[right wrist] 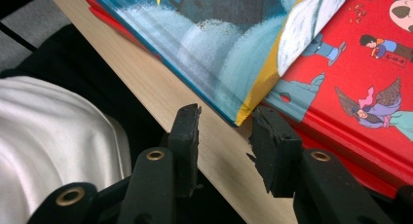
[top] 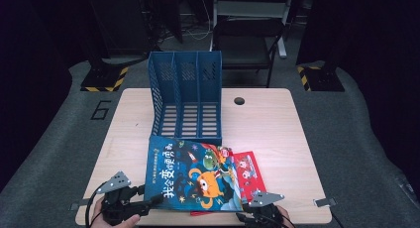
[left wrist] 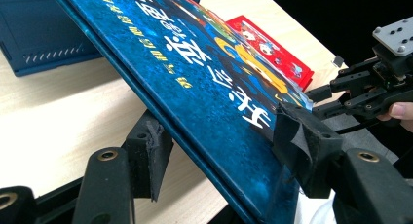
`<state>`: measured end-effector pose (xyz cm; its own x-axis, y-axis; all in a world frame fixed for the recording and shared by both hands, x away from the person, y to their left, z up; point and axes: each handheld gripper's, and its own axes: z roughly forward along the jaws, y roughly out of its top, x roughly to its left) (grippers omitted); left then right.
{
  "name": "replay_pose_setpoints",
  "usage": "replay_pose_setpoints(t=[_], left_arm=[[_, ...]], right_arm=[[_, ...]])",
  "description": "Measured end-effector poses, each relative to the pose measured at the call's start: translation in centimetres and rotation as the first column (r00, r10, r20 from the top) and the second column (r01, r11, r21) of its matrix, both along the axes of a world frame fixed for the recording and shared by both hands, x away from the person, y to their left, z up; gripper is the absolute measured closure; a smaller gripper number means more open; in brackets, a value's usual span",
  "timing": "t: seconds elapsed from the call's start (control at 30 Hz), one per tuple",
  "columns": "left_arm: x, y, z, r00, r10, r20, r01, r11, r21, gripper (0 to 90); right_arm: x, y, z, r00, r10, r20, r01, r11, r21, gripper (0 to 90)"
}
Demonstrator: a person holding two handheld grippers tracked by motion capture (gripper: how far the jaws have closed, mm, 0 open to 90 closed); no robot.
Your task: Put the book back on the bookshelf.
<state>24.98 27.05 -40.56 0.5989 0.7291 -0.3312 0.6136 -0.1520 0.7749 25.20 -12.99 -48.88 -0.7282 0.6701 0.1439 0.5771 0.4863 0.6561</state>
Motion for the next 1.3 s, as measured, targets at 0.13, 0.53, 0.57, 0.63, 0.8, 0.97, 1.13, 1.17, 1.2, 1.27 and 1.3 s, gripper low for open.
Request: replay_pose_setpoints(t=[0.13,0.53,0.57,0.63,0.8,0.97,1.13,1.17,1.2,1.27,1.3], left_arm=[[0.2,-0.3,0.7,1.0,-0.003,-0.005,0.003,0.9996,0.028,40.2],[0.3,-0.3,1.5,0.9979,-0.04,-0.051,0.043,0.9975,0.056,40.6],[0.3,-0.4,1.5,0.9984,-0.038,-0.041,0.04,0.9976,0.056,40.2],[0.2,-0.5,1.7,0.998,-0.049,-0.039,0.052,0.9956,0.078,38.3],[-0.2,-0.6,1.8,0.9988,-0.043,-0.022,0.045,0.9953,0.086,37.5],[-0.6,-1.1,1.8,0.9995,-0.013,0.028,0.009,0.9916,0.129,31.8],[-0.7,-1.4,2.5,0.9964,-0.015,0.083,0.003,0.9896,0.144,32.4],[-0.7,-1.4,2.7,0.9953,-0.014,0.096,0.0,0.9886,0.151,32.4],[-0.7,-1.5,2.8,0.9959,-0.011,0.089,-0.002,0.9892,0.146,32.6],[-0.7,-1.6,3.1,0.9939,-0.007,0.11,-0.009,0.989,0.148,33.5],[-0.7,-1.6,3.3,0.9941,-0.007,0.109,-0.009,0.9897,0.143,34.3]], right_arm=[[0.0,0.1,0.0,0.9997,-0.021,-0.007,0.021,1.0,0.009,67.3],[0.1,0.0,-0.1,0.9996,-0.022,-0.015,0.022,1.0,0.016,67.4],[0.1,0.0,-0.1,0.9996,-0.023,-0.016,0.023,1.0,0.017,67.4],[0.1,0.0,-0.1,0.9996,-0.024,-0.016,0.024,1.0,0.019,67.4],[0.0,0.1,-0.1,0.9996,-0.023,-0.017,0.023,1.0,0.021,67.4],[-0.1,0.4,-0.1,0.9999,-0.007,-0.013,0.007,1.0,0.013,67.4],[-0.2,0.8,-0.1,0.9999,-0.011,-0.011,0.011,1.0,0.021,67.4],[-0.2,0.8,-0.2,1.0,-0.004,-0.007,0.005,1.0,0.023,67.4],[-0.2,0.8,-0.1,0.9999,0.002,-0.013,-0.002,1.0,0.022,67.4],[-0.1,0.9,-0.2,0.9998,0.0,-0.018,0.001,0.999,0.042,67.4],[-0.1,0.8,-0.2,0.9996,0.003,-0.03,-0.002,0.999,0.042,67.4]])
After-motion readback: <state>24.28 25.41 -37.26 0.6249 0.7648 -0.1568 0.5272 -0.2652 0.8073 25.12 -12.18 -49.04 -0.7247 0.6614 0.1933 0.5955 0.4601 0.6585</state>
